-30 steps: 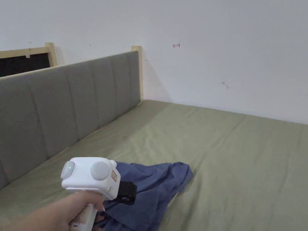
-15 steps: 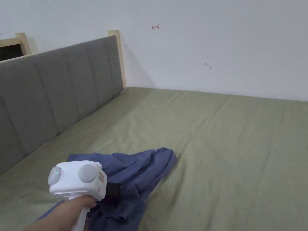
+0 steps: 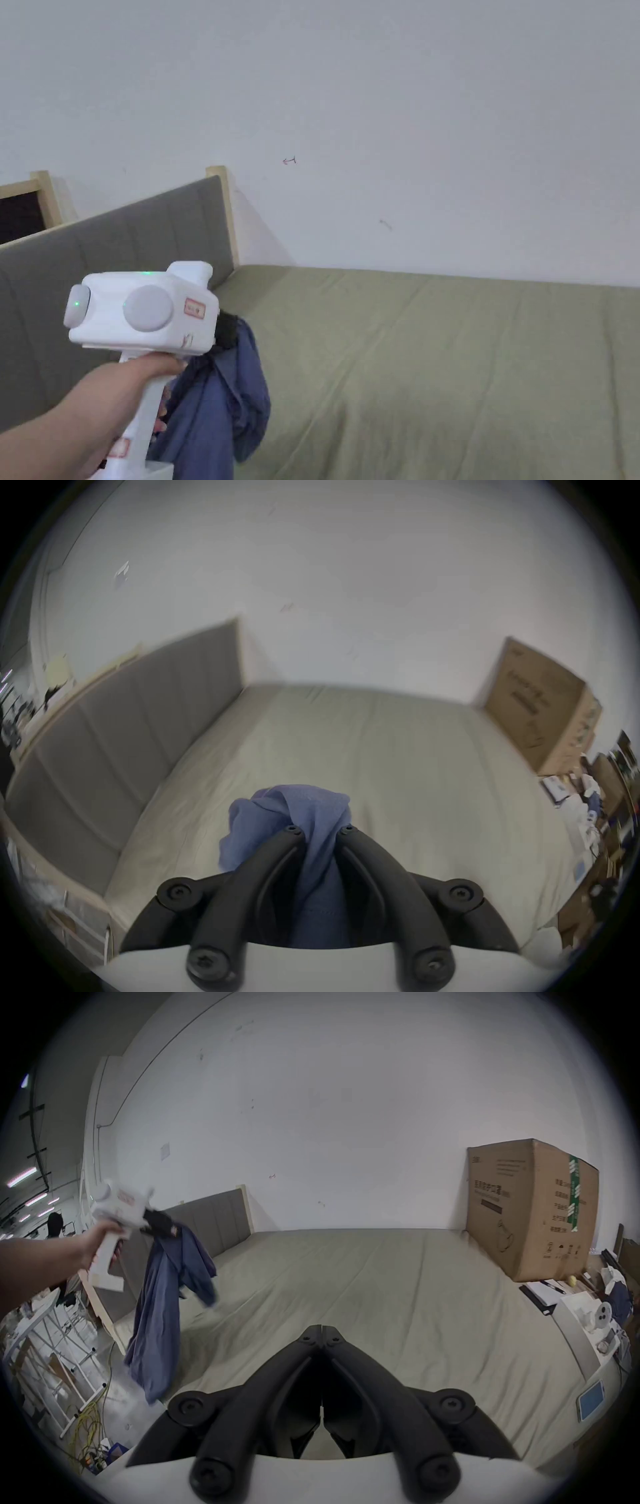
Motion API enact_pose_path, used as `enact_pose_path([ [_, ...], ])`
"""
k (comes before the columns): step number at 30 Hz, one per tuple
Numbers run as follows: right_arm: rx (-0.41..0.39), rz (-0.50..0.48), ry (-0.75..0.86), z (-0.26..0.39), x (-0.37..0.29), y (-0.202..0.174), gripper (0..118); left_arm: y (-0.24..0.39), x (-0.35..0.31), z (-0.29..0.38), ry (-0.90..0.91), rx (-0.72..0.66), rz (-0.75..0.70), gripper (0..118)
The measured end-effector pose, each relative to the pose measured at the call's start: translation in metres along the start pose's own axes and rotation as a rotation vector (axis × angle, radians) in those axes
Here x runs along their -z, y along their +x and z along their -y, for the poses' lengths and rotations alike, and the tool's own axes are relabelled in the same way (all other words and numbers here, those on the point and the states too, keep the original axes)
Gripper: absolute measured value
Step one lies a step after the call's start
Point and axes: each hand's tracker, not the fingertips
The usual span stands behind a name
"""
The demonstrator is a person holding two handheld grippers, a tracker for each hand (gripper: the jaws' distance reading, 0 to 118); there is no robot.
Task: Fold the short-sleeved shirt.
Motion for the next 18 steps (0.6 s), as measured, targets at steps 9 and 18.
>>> enact_pose_path([
  [9, 0.093, 0.115, 0.078, -0.008, -0.058, 0.051, 0, 0.187, -0.074, -0.070, -0.041, 0.158, 0.393, 8],
  [18, 0.186, 0.253, 0.076, 0.011, -0.080, 0.107, 0, 0.348, 0.066, 0.049, -0.393, 0.109, 0.655, 8],
])
